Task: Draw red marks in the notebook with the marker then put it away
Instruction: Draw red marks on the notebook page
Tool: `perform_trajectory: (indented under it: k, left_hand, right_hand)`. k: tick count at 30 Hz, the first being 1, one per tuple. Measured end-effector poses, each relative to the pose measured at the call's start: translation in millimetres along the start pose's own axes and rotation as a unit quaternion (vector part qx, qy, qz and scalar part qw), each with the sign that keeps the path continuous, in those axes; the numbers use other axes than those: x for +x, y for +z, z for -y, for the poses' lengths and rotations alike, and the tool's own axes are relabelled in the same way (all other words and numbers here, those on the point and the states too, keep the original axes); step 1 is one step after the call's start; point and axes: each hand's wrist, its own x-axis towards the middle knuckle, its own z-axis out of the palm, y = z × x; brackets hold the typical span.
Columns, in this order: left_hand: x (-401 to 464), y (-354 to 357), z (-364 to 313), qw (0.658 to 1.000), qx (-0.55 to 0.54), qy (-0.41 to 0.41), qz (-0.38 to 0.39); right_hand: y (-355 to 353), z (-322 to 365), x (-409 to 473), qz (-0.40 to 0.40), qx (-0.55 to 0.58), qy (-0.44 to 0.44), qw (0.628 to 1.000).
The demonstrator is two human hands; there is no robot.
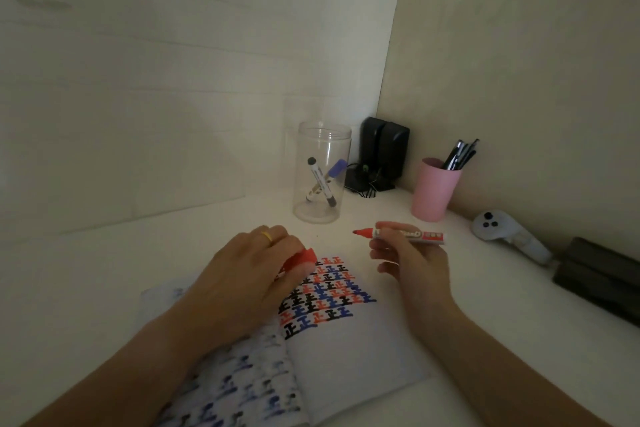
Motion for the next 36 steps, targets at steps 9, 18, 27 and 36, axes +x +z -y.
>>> perform_trajectory:
  k: [9,18,27,36]
  left_hand:
    - [0.8,6.8,14.1,0.996,-0.044,0.031,0.071]
    - [4.1,19.9,22.1,0.993,-0.082,0.029,0.077]
    - [3.9,17.0,21.1,0.993,-0.082,0.021,0.082]
    - [3.9,17.3,21.7,0.993,-0.077,0.016,0.088]
  right_hand:
    - [-23.7,17.7,-25.4,0.127,-0.141,0.009,0.982]
    - [-35.7,-4.8,-29.8,0.159,-0.153,-0.075,0.972]
    - [-34.5,-6.4,-30.4,0.177,-0.170,-0.091,0.965]
    - [-34.3,-8.2,-29.4,0.161,-0.204,-0.100,0.960]
